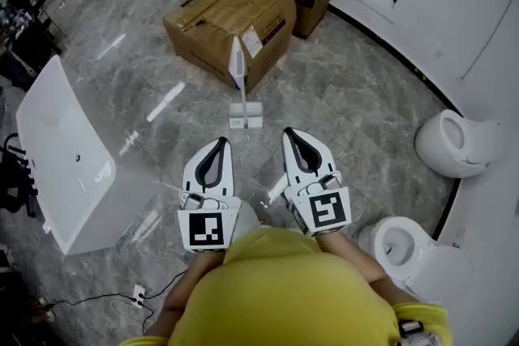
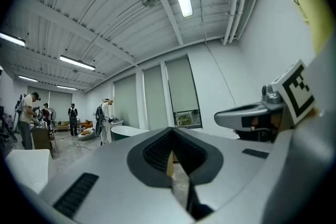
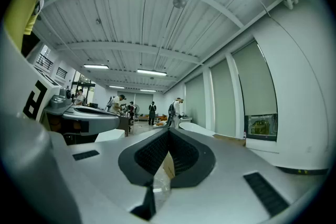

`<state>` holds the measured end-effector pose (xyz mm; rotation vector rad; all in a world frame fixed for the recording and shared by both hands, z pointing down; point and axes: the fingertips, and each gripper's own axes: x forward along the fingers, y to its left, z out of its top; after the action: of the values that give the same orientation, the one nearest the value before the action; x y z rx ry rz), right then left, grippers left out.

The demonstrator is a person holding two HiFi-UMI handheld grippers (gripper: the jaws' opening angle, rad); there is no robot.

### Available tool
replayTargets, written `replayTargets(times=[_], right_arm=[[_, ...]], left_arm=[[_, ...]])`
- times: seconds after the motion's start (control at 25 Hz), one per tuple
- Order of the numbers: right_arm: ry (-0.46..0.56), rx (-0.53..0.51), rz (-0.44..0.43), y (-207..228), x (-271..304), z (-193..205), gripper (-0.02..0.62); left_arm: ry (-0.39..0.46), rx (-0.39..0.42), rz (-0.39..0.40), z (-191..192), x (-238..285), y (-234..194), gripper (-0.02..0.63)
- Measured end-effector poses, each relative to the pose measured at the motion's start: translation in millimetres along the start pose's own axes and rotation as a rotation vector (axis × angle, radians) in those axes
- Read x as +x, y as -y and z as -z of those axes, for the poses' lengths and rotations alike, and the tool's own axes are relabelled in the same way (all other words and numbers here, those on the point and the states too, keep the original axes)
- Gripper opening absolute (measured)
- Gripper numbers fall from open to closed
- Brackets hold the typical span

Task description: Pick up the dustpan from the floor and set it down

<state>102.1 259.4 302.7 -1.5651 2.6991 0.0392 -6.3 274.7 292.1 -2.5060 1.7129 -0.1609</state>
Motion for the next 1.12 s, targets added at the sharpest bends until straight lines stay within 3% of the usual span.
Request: replayTargets(times=[0.4,0.72,0.92,1.12], right_arm=[[-0.022,-0.002,0.028,23,21,20,0.014],[0.013,-0.013,0.024,34,101,22,0.058],[-0.033,-0.066,0.006,44,159,29,0.081],[-0.023,-0.049,0.034,55,216,34,0.091]], left_arm=[[-0.017,-0.024,0.008,22,27,-14,0.0],[-0.026,-0.026,0.039,41,94,-60,0.0],[-0.026,-0.014,0.08,43,149,-92,0.0],[-0.029,-0.005,0.117,49,196,-126,0.0]])
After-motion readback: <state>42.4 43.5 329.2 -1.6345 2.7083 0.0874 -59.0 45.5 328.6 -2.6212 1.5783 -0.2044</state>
